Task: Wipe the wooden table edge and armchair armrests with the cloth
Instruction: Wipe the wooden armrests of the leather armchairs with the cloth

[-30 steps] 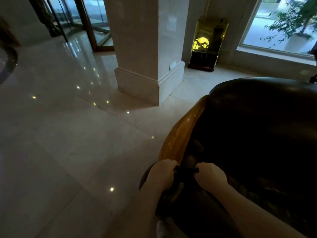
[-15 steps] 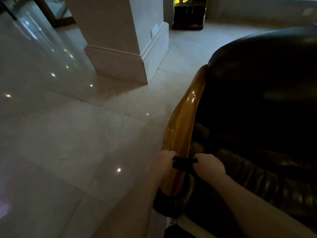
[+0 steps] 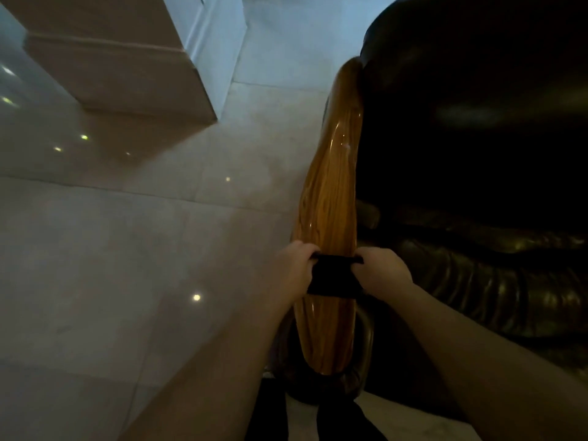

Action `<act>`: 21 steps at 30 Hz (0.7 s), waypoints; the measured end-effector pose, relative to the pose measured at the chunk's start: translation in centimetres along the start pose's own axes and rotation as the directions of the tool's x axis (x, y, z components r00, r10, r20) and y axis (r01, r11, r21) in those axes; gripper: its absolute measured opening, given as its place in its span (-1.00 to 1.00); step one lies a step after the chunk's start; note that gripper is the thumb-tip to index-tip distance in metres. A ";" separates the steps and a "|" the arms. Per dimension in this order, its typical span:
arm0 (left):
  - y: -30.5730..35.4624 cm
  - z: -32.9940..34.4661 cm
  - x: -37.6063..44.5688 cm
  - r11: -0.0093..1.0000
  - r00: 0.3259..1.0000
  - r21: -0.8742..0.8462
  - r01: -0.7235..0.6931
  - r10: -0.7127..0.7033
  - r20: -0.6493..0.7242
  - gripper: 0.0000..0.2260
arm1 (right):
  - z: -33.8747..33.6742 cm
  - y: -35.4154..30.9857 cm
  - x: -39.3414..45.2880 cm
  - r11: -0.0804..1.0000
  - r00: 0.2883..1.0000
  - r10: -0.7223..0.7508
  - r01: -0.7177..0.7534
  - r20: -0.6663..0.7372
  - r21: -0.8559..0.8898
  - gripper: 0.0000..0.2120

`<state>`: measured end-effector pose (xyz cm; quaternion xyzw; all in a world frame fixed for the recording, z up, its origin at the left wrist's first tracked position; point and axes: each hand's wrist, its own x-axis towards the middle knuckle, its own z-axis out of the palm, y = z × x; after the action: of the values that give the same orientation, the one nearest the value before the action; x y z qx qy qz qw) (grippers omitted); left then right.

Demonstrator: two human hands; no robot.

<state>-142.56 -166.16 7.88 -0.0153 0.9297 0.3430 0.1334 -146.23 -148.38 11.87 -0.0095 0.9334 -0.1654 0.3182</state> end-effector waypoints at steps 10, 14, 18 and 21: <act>-0.9 -1.2 7.4 0.984 0.951 0.001 -0.179 0.173 -0.257 -0.76 | -0.5 -1.7 6.5 0.986 0.944 0.074 -0.021 -0.321 0.164 -0.86; -0.4 -1.5 10.4 0.986 0.938 0.011 -0.165 0.161 -0.309 -0.76 | -0.8 -1.3 9.5 0.975 0.898 0.104 -0.008 -0.427 0.220 -0.83; -0.4 -0.5 12.1 0.987 0.927 0.037 -0.156 0.159 -0.340 -0.76 | 0.0 -0.8 11.8 0.982 0.828 0.114 -0.010 -0.548 0.189 -0.80; -0.6 0.6 12.2 0.984 0.878 0.170 -0.054 0.127 -0.461 -0.68 | 1.1 -1.0 12.2 0.995 0.732 0.077 -0.010 -0.676 0.102 -0.63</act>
<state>-154.06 -165.48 3.86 -0.0442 0.9573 0.2633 -0.1113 -155.41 -151.13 4.16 0.0881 0.9765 -0.1925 -0.0406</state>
